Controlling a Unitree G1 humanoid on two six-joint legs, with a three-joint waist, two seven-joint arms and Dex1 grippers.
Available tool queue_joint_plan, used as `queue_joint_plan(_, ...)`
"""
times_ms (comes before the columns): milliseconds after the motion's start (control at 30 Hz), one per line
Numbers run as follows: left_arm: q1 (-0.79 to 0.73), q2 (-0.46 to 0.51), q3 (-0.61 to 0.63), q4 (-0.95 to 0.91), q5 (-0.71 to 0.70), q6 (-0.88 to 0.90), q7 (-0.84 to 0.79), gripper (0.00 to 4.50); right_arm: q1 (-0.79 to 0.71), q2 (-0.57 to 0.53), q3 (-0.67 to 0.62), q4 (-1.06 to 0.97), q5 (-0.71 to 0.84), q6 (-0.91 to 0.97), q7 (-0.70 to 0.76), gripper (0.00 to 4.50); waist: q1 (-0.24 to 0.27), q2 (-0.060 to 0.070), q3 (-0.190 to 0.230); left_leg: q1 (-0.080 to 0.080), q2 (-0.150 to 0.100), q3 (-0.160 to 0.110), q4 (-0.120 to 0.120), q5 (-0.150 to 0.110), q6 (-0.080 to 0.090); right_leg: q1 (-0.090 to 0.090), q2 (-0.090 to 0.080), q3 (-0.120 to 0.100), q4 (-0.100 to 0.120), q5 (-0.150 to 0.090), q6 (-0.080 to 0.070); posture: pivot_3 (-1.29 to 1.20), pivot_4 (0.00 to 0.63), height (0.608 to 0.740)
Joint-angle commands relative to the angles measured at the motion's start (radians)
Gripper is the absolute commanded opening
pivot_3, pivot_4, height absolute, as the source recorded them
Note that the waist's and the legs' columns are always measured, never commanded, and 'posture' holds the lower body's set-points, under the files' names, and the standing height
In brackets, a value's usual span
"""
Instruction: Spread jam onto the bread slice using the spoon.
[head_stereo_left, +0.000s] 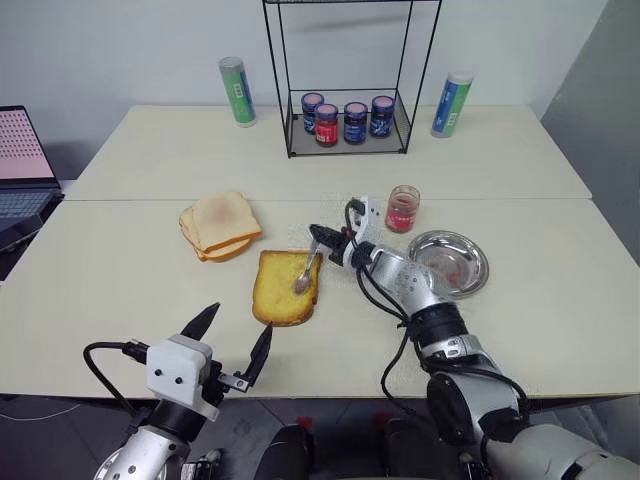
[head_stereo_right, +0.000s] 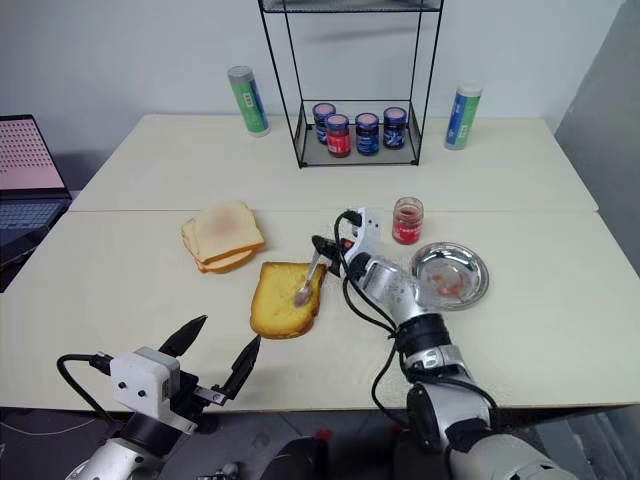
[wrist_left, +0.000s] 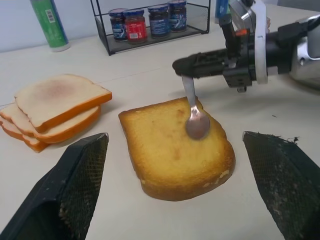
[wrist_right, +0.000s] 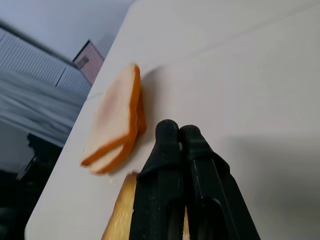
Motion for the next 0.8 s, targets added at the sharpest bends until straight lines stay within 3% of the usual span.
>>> queue_joint_plan(33, 0.004, 0.0, 0.005, -0.015, -0.002, -0.018, -0.004, 4.5, -0.104, 0.12, -0.075, 0.051, 0.023, -0.11, -0.056, 0.03, 0.001, 0.0, 0.0, 0.0, 0.0, 0.0, 0.0, 0.0, 0.0, 0.0, 0.0, 0.0, 0.0, 0.0, 0.0, 0.0, 0.15, 0.74)
queue_joint_plan(333, -0.017, 0.008, 0.005, -0.017, -0.009, 0.0, -0.006, 4.5, -0.098, 0.17, -0.061, -0.001, 0.092, -0.027, -0.021, 0.03, -0.001, 0.0, 0.0, 0.0, 0.0, 0.001, 0.0, 0.0, 0.0, -0.001, 0.0, 0.0, 0.0, 0.0, 0.0, 0.0, 0.15, 0.74)
queue_joint_plan(600, -0.002, 0.003, -0.002, -0.036, 0.001, 0.005, 0.001, 4.5, -0.02, 0.186, 0.146, -0.068, 0.029, 0.05, 0.054, 0.03, -0.003, 0.0, 0.0, 0.0, 0.0, -0.001, 0.0, 0.0, 0.0, -0.001, 0.001, 0.001, 0.0, 0.0, 0.0, 0.0, 0.15, 0.74)
queue_joint_plan(800, 0.015, -0.008, -0.02, -0.029, 0.016, -0.012, 0.006, 4.5, 0.002, 0.175, 0.167, -0.08, 0.037, 0.042, 0.043, 0.03, 0.004, 0.0, 0.0, -0.001, 0.0, -0.002, 0.0, 0.0, 0.0, 0.0, -0.001, 0.0, 0.0, 0.0, 0.0, 0.0, 0.15, 0.74)
